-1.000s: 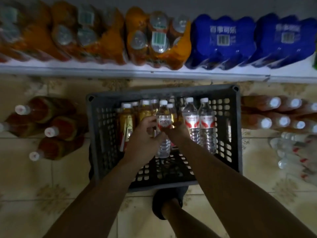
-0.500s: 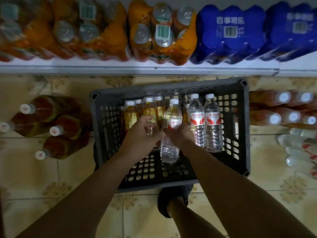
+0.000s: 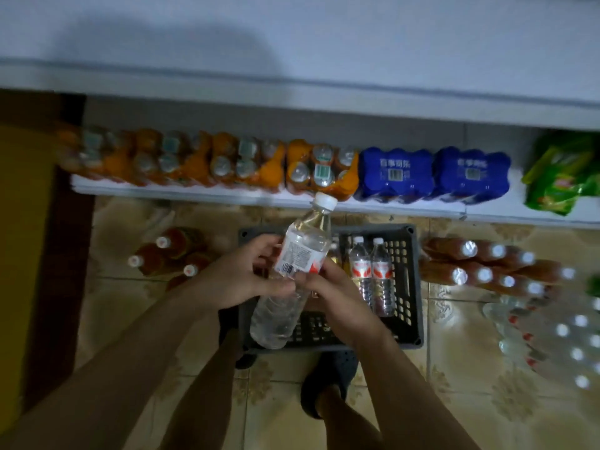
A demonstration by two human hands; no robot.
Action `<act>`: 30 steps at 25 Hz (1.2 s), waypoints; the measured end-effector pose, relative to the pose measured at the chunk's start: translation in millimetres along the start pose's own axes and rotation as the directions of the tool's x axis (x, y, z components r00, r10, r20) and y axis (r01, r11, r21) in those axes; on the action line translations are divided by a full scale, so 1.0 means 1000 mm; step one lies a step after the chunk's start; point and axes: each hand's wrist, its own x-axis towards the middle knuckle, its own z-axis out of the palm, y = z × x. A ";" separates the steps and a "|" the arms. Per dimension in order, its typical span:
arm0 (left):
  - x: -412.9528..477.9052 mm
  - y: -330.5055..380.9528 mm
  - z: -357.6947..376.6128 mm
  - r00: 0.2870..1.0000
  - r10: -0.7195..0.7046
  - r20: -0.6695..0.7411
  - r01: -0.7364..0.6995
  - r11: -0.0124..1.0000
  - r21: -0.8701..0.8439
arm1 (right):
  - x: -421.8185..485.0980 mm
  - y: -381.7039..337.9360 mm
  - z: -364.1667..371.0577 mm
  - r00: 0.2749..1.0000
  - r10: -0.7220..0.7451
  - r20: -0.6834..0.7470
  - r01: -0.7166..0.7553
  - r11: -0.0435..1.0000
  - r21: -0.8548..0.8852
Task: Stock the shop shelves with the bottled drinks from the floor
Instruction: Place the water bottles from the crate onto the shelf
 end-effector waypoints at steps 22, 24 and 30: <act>-0.054 0.136 -0.321 0.609 0.389 -0.691 -0.513 0.858 0.031 | 0.164 -0.388 0.252 0.814 -0.570 -0.110 0.453 0.743 -0.493; -0.049 0.123 -0.320 0.641 0.369 -0.673 -0.506 0.863 -0.008 | 0.194 -0.399 0.256 0.790 -0.597 -0.139 0.459 0.727 -0.511; -0.027 0.121 -0.313 0.675 0.305 -0.672 -0.472 0.879 -0.075 | 0.251 -0.414 0.272 0.786 -0.603 -0.136 0.432 0.693 -0.577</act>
